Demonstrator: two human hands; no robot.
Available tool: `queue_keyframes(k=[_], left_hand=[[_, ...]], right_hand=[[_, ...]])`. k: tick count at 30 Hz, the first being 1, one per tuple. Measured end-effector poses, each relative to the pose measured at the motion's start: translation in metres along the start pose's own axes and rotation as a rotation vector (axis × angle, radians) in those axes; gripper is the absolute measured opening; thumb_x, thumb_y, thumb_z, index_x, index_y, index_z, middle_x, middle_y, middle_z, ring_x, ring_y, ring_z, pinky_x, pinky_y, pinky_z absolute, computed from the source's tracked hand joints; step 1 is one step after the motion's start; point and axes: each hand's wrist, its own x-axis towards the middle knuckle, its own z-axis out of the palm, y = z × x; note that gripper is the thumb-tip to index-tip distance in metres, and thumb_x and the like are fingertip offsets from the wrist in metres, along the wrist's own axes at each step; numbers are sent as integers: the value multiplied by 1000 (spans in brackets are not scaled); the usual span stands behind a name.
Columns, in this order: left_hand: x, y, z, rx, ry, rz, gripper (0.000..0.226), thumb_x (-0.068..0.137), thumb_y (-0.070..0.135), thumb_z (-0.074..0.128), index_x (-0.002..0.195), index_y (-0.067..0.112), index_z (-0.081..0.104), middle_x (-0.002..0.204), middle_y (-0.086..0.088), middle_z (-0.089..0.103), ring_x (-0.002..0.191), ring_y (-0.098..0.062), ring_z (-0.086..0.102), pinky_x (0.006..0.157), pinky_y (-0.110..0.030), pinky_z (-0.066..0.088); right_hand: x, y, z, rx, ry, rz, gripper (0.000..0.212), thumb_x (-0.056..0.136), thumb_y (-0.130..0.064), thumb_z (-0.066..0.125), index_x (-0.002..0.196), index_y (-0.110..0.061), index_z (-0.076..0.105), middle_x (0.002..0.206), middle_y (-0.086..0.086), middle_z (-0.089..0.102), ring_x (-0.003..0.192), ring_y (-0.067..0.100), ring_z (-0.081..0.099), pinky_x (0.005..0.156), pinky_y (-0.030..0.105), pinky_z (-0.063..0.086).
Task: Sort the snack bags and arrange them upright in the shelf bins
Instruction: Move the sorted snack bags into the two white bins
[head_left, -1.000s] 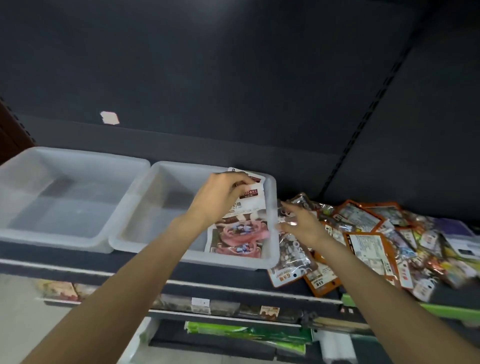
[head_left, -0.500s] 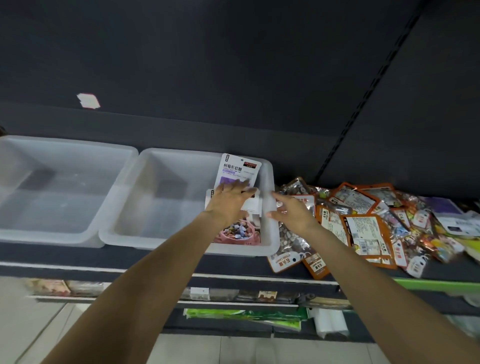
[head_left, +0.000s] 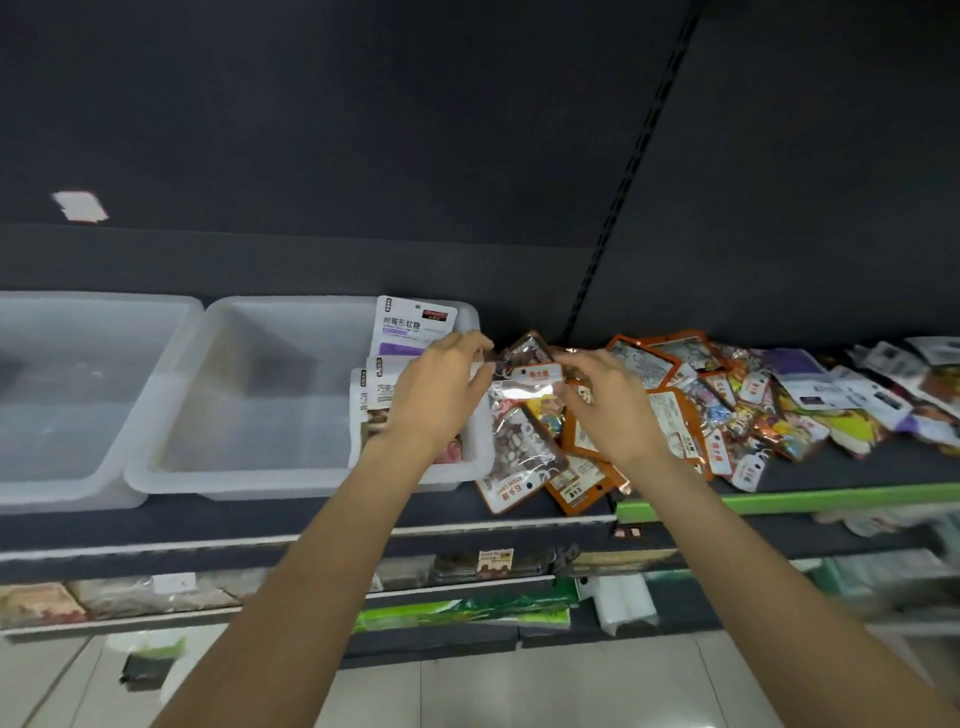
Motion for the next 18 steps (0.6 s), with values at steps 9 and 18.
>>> queue_keyframes(k=[9,18], left_hand=[[9,151,104,115,-74,202,25,97,28,43,117,19,57,115,-1,61,103,-23,58,77,-34,45],[33,324,240,-39,-203,186,23,96,27,46,114,19,58,108,-3,65,97,-26,60,73,-36,48]], right_hand=[[-63,134,-95,-171,-107,263,36,95,-26,54,130,-19,53,137,6,44,116,27,52,89,38,48],[-118,321,-209,-164,-93,409,37,95,-24,53,130,-14,53,133,10,49,116,26,52,91,38,47]])
